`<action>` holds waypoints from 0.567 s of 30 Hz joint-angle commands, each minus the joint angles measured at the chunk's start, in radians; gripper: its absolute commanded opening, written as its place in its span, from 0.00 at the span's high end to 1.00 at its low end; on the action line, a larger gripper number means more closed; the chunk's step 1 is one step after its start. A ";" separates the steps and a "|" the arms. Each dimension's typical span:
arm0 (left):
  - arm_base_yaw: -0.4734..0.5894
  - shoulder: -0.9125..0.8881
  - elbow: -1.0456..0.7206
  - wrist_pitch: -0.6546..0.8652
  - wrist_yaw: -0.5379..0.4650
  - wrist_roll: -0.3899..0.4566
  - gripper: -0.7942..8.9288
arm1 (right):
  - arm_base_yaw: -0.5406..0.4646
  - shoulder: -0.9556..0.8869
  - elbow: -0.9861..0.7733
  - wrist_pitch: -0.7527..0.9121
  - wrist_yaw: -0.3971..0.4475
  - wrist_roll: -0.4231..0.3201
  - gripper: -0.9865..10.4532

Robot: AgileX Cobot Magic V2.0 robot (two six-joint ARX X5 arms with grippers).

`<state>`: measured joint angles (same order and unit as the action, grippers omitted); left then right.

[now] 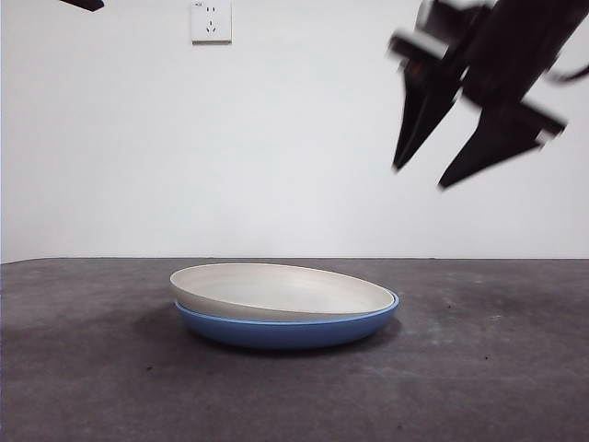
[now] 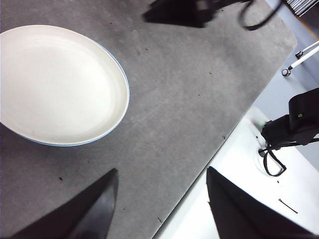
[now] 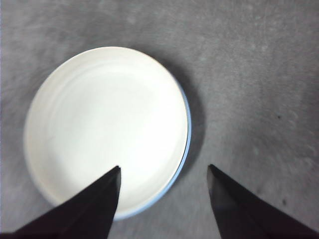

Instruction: Pick up the white plate, put it on the blue plate, put it on desk

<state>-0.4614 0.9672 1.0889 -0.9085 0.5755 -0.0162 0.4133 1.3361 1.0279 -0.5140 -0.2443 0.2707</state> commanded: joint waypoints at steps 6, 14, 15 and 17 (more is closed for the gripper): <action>-0.005 0.004 0.010 0.011 0.005 0.009 0.63 | 0.031 -0.217 0.020 -0.235 -0.121 -0.101 0.67; -0.005 0.004 0.010 0.010 0.005 0.008 0.63 | 0.074 -0.373 0.020 -0.447 -0.133 -0.122 0.67; -0.005 0.004 0.010 0.010 0.005 0.008 0.63 | 0.079 -0.387 0.020 -0.467 -0.133 -0.122 0.67; -0.005 0.004 0.010 0.010 0.005 0.009 0.63 | 0.088 -0.409 0.020 -0.492 -0.133 -0.124 0.67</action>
<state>-0.4614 0.9672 1.0889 -0.9085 0.5755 -0.0162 0.4927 0.9237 1.0279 -1.0073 -0.3740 0.1612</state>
